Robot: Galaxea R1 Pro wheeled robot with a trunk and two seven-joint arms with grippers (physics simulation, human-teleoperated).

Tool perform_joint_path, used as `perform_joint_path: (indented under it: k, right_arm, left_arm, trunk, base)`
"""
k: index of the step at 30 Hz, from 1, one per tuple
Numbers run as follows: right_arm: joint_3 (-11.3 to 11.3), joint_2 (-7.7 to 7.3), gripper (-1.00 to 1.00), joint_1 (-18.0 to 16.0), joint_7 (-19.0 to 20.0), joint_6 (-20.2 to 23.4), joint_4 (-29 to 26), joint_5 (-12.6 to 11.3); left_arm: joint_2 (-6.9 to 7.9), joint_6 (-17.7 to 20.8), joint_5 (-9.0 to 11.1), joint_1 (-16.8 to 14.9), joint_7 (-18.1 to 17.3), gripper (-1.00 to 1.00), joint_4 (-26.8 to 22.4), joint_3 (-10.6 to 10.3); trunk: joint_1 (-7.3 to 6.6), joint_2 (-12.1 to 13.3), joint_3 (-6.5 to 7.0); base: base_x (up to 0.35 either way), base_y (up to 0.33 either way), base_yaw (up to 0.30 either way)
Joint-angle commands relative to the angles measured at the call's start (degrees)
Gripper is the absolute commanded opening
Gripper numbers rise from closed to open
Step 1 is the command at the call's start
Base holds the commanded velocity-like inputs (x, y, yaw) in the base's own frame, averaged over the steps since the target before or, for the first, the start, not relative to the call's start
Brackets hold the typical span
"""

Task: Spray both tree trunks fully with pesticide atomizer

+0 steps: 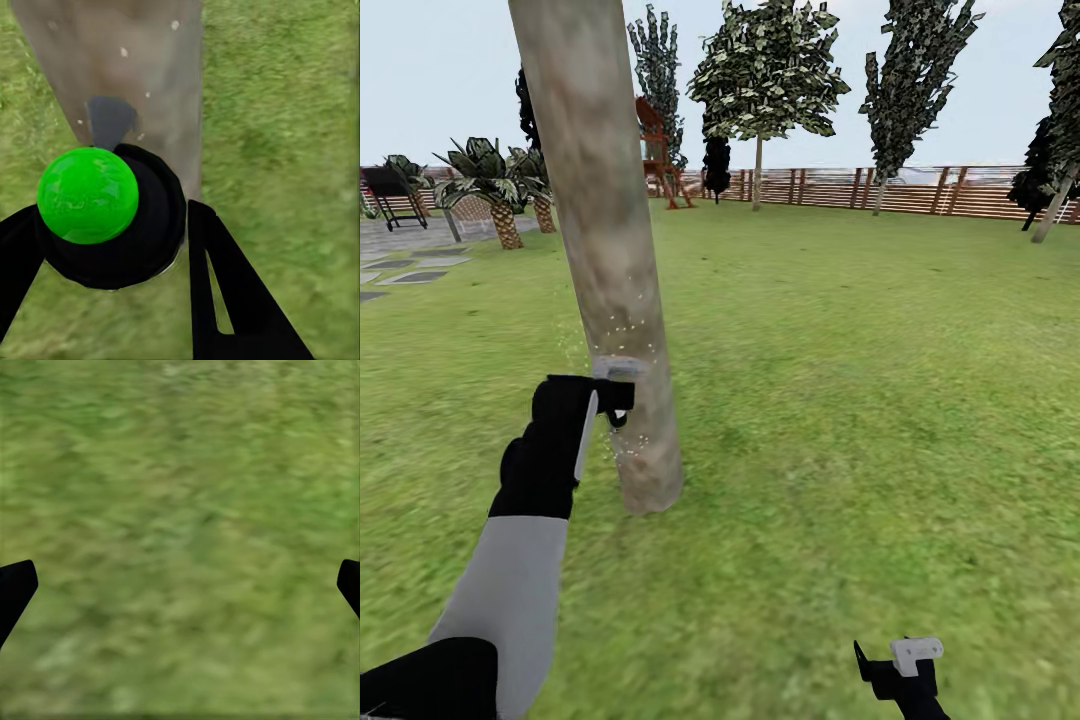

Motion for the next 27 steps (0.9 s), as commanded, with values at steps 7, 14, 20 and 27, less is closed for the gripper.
perform_joint_path:
  k: [7,14,20,27]
  right_arm:
    - [0.0,-0.01,1.0,0.0,0.0,0.0,0.0,0.0]
    - [0.0,-0.01,1.0,0.0,0.0,0.0,0.0,0.0]
    - [0.0,-0.01,1.0,0.0,0.0,0.0,0.0,0.0]
    - [0.0,-0.01,1.0,0.0,0.0,0.0,0.0,0.0]
  left_arm:
    - [2.9,0.0,-0.2,-0.7,0.0,-1.0,-0.6,1.9]
    - [0.01,0.1,0.0,-2.6,0.0,-1.0,-2.0,1.9]
    - [0.08,0.1,-0.4,-4.3,0.0,-1.0,-2.3,2.1]
    - [1.44,-0.7,0.0,-0.9,-0.1,-1.0,-2.3,2.2]
  trunk:
    - [0.0,0.0,0.0]
    - [0.0,0.0,0.0]
    - [0.0,0.0,0.0]
    - [0.0,0.0,0.0]
  base:
    - [0.0,0.0,0.0]
    - [0.0,0.0,0.0]
    - [0.0,0.0,0.0]
    - [0.0,0.0,0.0]
